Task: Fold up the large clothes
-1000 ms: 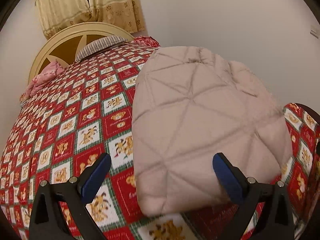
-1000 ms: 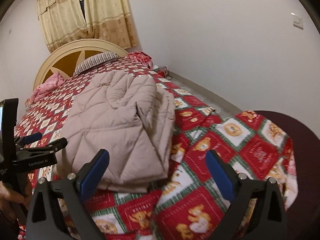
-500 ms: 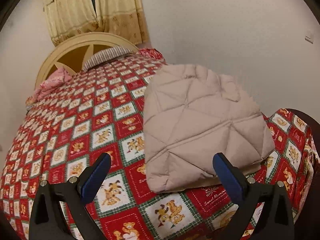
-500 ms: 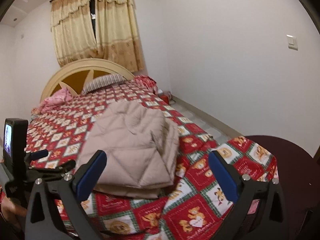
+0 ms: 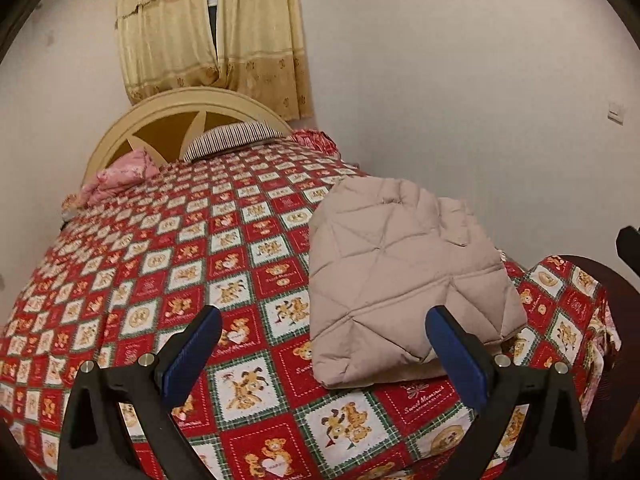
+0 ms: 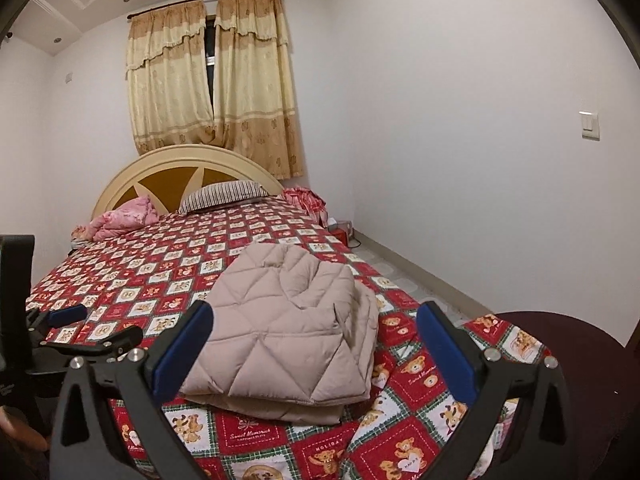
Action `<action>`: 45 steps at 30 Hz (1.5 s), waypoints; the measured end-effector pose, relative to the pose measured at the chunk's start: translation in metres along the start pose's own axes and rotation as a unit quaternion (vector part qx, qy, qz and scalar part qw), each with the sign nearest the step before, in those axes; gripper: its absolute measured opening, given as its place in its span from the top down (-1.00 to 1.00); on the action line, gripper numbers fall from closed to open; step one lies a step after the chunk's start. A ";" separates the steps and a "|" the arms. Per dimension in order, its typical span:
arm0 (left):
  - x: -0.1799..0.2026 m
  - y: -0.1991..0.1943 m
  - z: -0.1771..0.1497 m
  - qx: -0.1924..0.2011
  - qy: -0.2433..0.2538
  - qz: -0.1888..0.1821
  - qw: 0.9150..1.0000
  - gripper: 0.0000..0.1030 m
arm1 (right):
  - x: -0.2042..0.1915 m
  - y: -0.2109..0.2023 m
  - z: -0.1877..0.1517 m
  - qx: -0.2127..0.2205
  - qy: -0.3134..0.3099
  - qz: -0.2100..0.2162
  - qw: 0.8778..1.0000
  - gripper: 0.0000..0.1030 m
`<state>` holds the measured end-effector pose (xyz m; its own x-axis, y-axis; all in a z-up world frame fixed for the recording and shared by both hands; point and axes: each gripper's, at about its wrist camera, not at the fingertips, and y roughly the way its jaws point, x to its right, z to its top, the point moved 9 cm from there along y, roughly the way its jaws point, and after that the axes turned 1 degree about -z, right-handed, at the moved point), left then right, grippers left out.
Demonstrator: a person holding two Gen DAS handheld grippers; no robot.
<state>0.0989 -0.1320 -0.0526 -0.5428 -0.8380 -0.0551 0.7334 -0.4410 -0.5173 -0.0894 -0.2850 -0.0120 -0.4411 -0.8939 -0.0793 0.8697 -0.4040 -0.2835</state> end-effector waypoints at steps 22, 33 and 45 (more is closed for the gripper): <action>-0.006 -0.059 0.032 0.106 0.012 0.058 0.993 -0.98 | -0.009 -0.021 0.026 0.071 -0.005 0.001 0.997 -1.00; -0.011 -0.054 0.031 0.093 0.003 0.065 0.994 -0.98 | -0.004 -0.017 0.023 0.064 0.003 -0.007 0.998 -1.00; -0.010 -0.053 0.032 0.095 0.003 0.060 0.994 -0.98 | -0.003 -0.017 0.022 0.062 0.004 -0.007 0.998 -1.00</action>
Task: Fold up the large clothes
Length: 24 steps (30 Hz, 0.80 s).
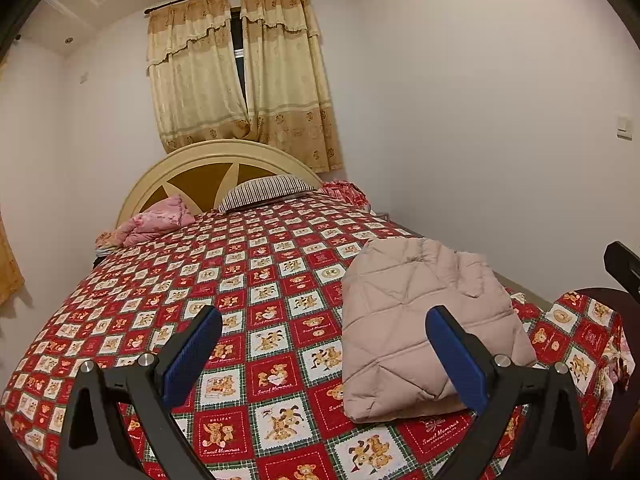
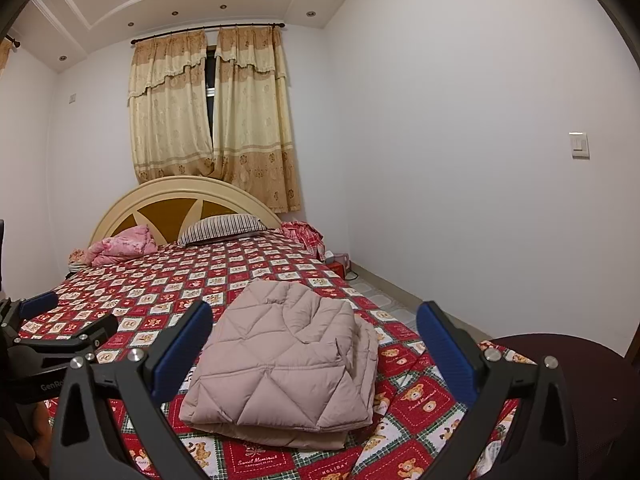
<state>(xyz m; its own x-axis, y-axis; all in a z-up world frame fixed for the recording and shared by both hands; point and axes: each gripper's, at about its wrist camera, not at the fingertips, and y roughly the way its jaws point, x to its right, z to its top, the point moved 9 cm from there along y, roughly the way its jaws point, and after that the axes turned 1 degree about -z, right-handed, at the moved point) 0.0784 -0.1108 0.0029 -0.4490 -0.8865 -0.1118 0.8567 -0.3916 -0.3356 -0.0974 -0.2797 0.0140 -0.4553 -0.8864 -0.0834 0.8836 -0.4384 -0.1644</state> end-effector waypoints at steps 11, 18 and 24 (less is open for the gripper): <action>0.002 -0.002 0.001 0.003 0.001 0.000 1.000 -0.98 | 0.000 0.000 0.000 -0.001 0.001 0.000 1.000 -1.00; -0.002 0.000 0.000 -0.001 -0.010 -0.004 1.000 -0.98 | 0.001 0.000 0.000 -0.001 0.001 0.000 1.000 -1.00; -0.003 0.001 0.001 0.001 -0.007 -0.002 1.000 -0.98 | 0.001 0.000 -0.001 0.000 0.002 -0.001 1.000 -1.00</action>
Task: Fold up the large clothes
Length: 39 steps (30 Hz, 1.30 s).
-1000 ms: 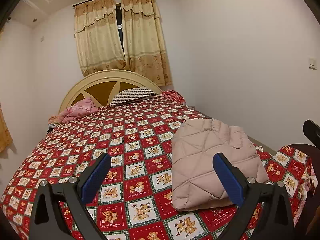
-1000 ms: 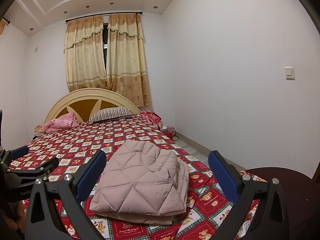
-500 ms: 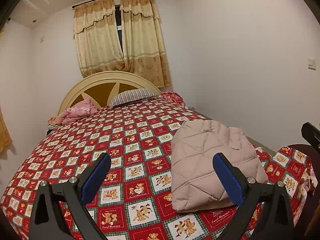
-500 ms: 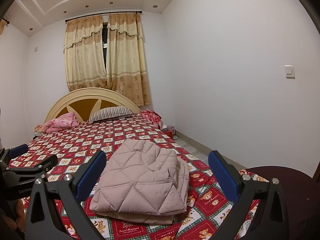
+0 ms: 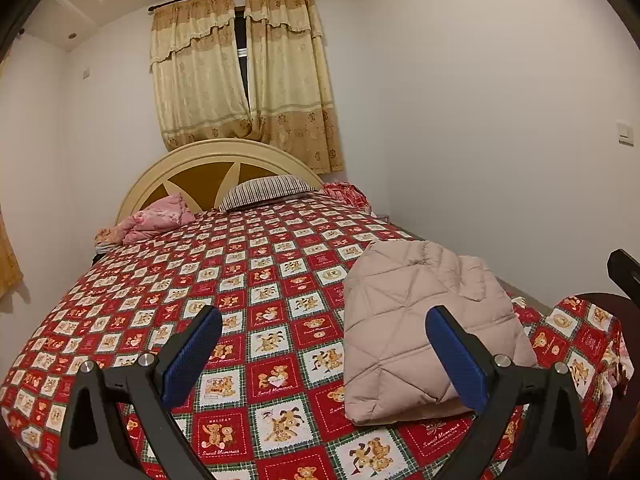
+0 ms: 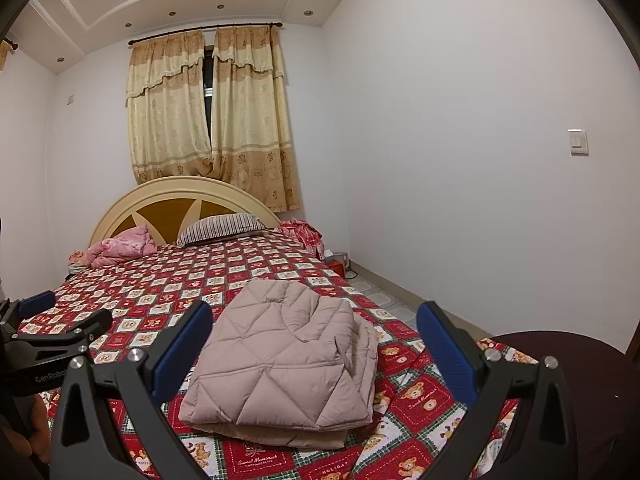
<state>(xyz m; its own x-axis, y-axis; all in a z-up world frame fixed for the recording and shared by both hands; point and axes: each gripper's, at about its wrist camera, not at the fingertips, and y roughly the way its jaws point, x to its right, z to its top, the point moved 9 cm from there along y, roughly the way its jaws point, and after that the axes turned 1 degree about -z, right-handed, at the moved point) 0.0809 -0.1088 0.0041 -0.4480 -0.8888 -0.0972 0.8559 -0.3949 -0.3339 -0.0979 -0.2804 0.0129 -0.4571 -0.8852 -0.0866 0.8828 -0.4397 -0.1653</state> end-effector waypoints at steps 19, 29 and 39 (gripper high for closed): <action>-0.004 0.002 0.002 0.004 0.000 0.004 1.000 -0.98 | -0.003 -0.002 -0.002 0.000 0.000 -0.002 1.000 -1.00; -0.004 0.005 0.002 0.003 -0.002 -0.001 1.000 -0.98 | -0.003 -0.004 -0.002 -0.002 0.002 -0.002 1.000 -1.00; -0.006 0.005 0.003 0.004 -0.007 -0.001 1.000 -0.98 | -0.003 -0.003 -0.002 -0.003 0.001 -0.002 1.000 -1.00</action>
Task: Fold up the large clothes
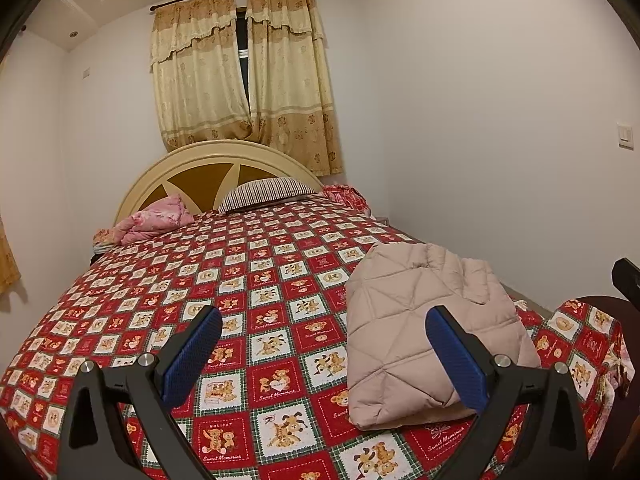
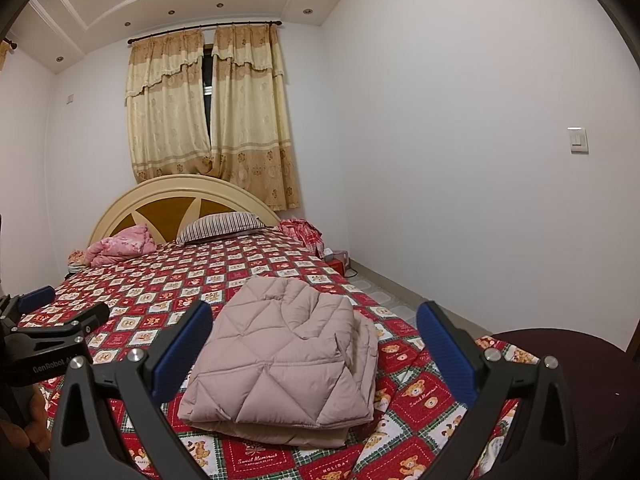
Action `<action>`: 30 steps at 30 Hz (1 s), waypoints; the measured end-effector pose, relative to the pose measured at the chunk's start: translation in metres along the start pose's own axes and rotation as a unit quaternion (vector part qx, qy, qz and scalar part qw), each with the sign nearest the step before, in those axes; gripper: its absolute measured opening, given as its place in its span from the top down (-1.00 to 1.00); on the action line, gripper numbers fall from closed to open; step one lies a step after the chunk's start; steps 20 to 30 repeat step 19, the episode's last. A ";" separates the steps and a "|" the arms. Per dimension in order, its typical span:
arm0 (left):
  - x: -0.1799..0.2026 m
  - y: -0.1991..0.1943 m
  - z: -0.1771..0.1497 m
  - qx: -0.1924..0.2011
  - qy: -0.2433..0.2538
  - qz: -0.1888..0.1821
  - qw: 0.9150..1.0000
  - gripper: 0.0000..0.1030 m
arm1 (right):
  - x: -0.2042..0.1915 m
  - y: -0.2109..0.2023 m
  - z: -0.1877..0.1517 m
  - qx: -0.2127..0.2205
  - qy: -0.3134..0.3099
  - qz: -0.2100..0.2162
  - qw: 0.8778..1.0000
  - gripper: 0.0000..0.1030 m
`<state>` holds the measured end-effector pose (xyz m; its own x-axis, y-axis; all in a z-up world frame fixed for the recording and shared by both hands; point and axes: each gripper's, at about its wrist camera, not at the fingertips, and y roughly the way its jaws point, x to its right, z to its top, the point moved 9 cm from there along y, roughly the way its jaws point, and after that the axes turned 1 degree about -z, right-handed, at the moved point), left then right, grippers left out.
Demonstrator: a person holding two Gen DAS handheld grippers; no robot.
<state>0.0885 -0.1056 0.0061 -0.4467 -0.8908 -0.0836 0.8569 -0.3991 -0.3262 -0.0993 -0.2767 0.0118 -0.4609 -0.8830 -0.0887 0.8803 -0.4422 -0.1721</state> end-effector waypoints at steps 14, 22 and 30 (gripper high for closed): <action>-0.004 0.008 -0.002 -0.012 -0.013 -0.018 1.000 -0.98 | 0.000 0.003 -0.008 -0.010 0.007 -0.005 1.000 -1.00; -0.016 0.018 -0.006 -0.025 -0.020 -0.005 0.999 -0.98 | 0.005 0.005 -0.011 -0.017 0.015 -0.012 1.000 -1.00; -0.016 0.018 -0.006 -0.025 -0.020 -0.005 0.999 -0.98 | 0.005 0.005 -0.011 -0.017 0.015 -0.012 1.000 -1.00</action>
